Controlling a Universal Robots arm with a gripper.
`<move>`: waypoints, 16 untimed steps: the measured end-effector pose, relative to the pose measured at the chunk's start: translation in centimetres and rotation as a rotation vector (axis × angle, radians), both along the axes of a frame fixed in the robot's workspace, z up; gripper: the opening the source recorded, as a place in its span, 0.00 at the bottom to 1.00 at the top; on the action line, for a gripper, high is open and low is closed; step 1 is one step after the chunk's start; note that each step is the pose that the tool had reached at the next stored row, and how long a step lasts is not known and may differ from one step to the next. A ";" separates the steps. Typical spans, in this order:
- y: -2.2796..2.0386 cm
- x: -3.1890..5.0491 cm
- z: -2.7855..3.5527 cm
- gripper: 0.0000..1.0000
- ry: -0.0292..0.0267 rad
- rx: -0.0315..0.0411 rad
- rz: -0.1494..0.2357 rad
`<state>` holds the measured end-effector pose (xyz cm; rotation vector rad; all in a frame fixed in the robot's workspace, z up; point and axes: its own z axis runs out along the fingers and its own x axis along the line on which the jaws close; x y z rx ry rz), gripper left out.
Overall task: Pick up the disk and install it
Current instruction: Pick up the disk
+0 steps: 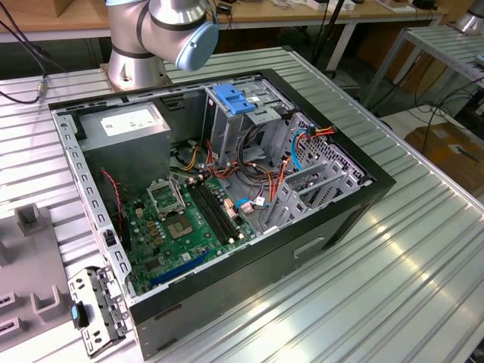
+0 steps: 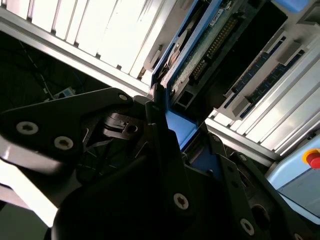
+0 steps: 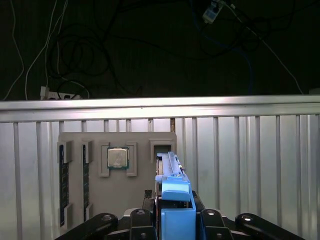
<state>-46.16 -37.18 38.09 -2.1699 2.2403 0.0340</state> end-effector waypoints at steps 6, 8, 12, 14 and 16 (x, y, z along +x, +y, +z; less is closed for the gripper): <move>0.00 0.00 0.25 0.37 0.0003 -0.0001 0.000; 0.00 0.00 0.29 0.37 0.0000 0.0000 0.000; 0.00 0.00 0.32 0.37 0.0002 -0.0001 0.000; 0.00 0.00 0.32 0.37 0.0002 -0.0001 0.000; 0.00 0.00 0.32 0.37 0.0002 -0.0001 0.000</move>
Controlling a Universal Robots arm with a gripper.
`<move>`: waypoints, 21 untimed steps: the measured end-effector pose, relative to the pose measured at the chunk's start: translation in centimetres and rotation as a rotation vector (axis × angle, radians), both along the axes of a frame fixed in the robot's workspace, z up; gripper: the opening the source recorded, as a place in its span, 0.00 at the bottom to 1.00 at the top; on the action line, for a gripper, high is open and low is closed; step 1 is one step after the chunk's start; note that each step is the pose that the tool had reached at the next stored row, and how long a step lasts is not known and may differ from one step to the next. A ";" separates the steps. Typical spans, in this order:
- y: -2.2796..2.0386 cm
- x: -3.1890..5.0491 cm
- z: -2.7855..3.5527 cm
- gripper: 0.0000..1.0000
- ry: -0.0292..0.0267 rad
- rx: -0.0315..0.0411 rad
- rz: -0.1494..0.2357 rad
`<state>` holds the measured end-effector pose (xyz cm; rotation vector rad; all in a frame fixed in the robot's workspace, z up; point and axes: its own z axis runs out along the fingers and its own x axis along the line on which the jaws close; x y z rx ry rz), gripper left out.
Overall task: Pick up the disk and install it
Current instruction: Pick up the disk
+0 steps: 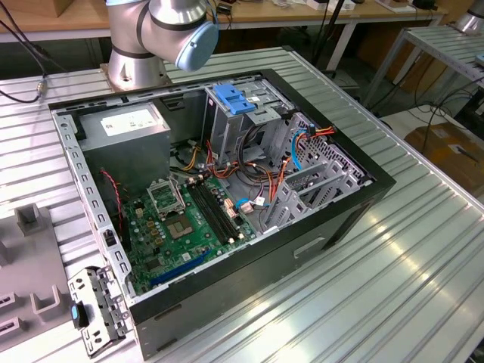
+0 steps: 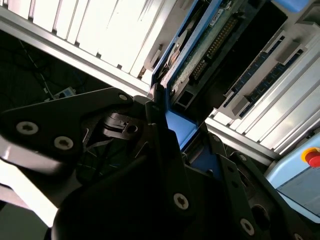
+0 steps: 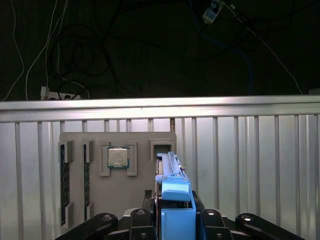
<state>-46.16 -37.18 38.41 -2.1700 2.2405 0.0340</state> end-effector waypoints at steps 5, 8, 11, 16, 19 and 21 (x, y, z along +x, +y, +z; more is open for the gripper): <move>0.00 0.00 0.01 0.37 0.0001 -0.0124 0.000; 0.00 0.00 0.00 0.37 0.0000 -0.0148 0.000; 0.00 0.00 0.03 0.37 0.0000 -0.0154 0.000; 0.00 0.00 0.37 0.37 0.0001 -0.0155 0.000; 0.00 0.00 0.86 0.37 0.0000 -0.0154 0.000; 0.00 0.00 1.05 0.37 0.0000 -0.0154 0.000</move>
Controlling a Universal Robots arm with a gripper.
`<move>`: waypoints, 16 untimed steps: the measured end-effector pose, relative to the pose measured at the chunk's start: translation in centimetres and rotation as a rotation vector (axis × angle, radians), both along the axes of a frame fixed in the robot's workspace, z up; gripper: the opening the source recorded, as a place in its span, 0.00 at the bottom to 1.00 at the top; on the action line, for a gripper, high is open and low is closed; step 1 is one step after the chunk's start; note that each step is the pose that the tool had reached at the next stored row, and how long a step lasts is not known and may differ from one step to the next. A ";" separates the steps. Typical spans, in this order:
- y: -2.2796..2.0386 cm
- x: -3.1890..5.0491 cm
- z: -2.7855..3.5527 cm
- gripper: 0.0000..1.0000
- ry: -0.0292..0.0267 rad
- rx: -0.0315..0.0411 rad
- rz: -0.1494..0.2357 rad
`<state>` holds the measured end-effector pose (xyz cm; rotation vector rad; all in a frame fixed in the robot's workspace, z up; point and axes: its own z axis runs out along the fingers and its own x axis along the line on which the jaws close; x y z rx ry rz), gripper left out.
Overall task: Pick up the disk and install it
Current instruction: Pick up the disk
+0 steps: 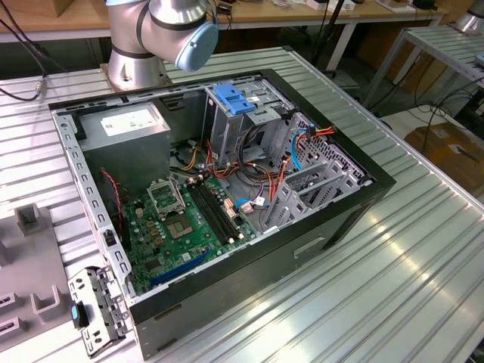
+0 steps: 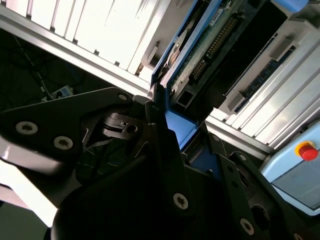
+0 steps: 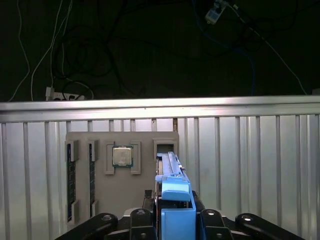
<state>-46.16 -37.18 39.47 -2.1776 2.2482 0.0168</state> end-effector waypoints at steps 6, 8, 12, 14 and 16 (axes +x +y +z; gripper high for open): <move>0.00 0.00 0.57 0.37 0.0001 0.0000 0.000; 0.00 0.00 0.75 0.37 0.0000 0.0000 0.000; 0.00 0.00 1.17 0.37 0.0000 0.0000 0.000; 0.00 0.00 1.38 0.37 0.0001 0.0000 0.000; 0.00 0.00 2.26 0.37 0.0000 0.0000 0.000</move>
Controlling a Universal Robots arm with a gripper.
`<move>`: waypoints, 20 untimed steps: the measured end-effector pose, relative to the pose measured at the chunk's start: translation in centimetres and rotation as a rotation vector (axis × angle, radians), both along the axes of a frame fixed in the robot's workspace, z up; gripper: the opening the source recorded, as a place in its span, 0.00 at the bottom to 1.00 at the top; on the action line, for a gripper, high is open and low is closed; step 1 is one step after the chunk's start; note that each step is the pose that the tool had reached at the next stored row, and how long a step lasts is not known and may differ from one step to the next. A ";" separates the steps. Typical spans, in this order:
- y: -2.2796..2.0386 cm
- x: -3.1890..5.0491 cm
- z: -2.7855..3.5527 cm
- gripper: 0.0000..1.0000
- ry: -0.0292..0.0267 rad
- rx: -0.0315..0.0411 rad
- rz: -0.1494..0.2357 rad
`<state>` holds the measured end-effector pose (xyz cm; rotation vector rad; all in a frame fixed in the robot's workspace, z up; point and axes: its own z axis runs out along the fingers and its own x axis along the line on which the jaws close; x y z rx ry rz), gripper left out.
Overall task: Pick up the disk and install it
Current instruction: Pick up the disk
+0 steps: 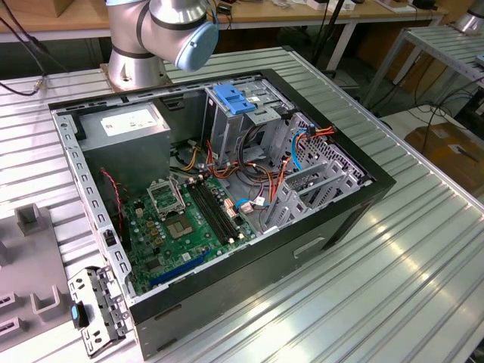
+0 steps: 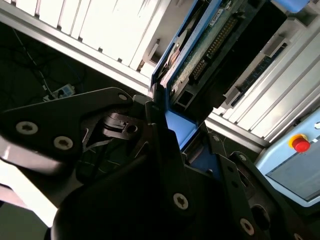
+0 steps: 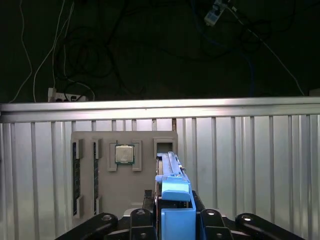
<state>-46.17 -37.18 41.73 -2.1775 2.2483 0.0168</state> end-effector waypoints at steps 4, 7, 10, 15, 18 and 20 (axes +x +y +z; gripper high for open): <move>0.00 0.00 1.59 0.37 0.0001 -0.0001 0.000; 0.00 0.00 1.82 0.37 0.0000 0.0000 0.000; 0.00 0.00 2.10 0.37 0.0000 0.0000 0.000; 0.00 0.00 2.55 0.37 0.0000 0.0000 0.000; 0.00 0.00 2.84 0.37 0.0000 0.0000 0.000; 0.00 0.00 2.99 0.37 0.0001 0.0000 0.000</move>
